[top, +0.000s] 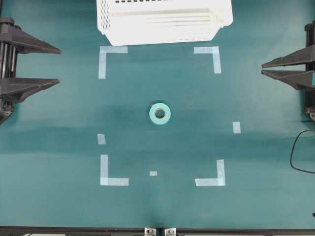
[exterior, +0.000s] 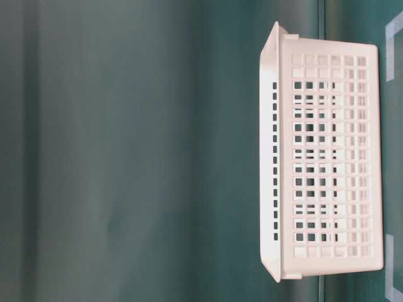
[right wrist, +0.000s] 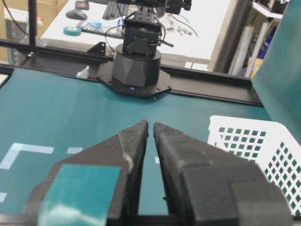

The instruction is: Put the tape in the middle into the white basket.

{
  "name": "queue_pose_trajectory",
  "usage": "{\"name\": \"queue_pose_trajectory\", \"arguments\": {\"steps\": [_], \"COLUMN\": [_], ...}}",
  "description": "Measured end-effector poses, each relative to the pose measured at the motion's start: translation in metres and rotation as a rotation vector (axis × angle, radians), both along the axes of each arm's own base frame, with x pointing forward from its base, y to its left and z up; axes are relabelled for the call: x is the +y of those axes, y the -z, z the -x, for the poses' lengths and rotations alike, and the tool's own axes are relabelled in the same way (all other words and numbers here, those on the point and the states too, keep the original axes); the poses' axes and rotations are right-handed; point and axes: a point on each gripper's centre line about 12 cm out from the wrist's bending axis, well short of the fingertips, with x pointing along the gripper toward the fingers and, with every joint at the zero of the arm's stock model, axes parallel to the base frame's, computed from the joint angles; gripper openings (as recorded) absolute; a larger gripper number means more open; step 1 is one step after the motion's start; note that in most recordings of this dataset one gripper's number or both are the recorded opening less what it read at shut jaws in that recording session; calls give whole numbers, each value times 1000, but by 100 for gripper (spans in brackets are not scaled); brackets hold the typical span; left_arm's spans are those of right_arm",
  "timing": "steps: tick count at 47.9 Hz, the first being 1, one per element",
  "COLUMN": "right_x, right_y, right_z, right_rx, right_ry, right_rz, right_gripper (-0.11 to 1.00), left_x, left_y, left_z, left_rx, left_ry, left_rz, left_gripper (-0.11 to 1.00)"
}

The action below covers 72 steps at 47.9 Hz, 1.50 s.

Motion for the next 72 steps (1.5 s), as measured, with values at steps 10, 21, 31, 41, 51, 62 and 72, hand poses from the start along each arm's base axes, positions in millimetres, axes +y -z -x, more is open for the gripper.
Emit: {"name": "queue_pose_trajectory", "arguments": {"steps": [10,21,31,41,51,62,72], "right_x": [0,0,-1,0,0,-1,-1], "right_y": [16,17,18,23,23,30,37], "right_z": [3,6,6,7,6,1,-12], "right_rx": [31,11,11,21,18,55,111], "right_ry": [-1,1,2,1,1,6,8], "right_rz": [-9,-11,-12,-14,-17,-65,-87], "right_gripper": [1,1,1,37,93,98,98], "left_x": [-8,-9,-9,-9,-9,-9,-9], "left_y": [9,10,16,24,34,49,58], "left_z": [3,13,26,28,29,31,33], "left_rx": [19,-7,-7,54,98,143,167], "left_ry": [40,51,53,54,54,54,54], "left_rz": [24,24,24,11,8,5,5], "left_gripper": [-5,-11,-11,-11,-11,-11,-11]}}
